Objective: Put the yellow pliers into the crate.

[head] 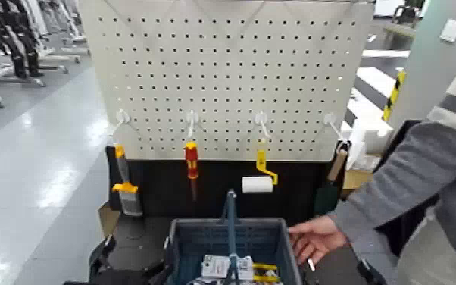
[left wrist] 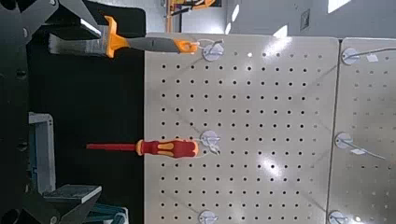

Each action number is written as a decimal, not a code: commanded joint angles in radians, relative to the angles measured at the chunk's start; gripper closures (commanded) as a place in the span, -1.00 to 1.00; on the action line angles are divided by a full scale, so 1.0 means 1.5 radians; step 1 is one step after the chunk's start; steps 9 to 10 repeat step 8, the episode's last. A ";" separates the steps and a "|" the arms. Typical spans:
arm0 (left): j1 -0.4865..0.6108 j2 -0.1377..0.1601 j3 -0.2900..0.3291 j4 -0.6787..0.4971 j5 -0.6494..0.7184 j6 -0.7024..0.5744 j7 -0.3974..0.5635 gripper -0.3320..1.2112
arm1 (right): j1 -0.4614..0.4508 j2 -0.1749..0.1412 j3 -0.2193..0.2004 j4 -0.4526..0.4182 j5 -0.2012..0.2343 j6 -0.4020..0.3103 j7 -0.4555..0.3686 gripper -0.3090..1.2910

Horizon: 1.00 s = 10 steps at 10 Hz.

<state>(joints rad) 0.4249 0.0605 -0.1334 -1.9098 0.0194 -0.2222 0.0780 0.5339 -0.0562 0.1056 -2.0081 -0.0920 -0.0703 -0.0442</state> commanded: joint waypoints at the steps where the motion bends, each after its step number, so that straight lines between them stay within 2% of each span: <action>1: 0.013 -0.003 -0.002 -0.003 -0.001 -0.002 0.010 -0.39 | 0.006 -0.011 0.011 -0.004 0.003 -0.001 0.004 -0.42; 10: 0.012 -0.004 0.000 -0.002 -0.001 0.000 0.010 -0.39 | 0.001 -0.010 0.013 -0.005 0.016 0.007 -0.004 -0.43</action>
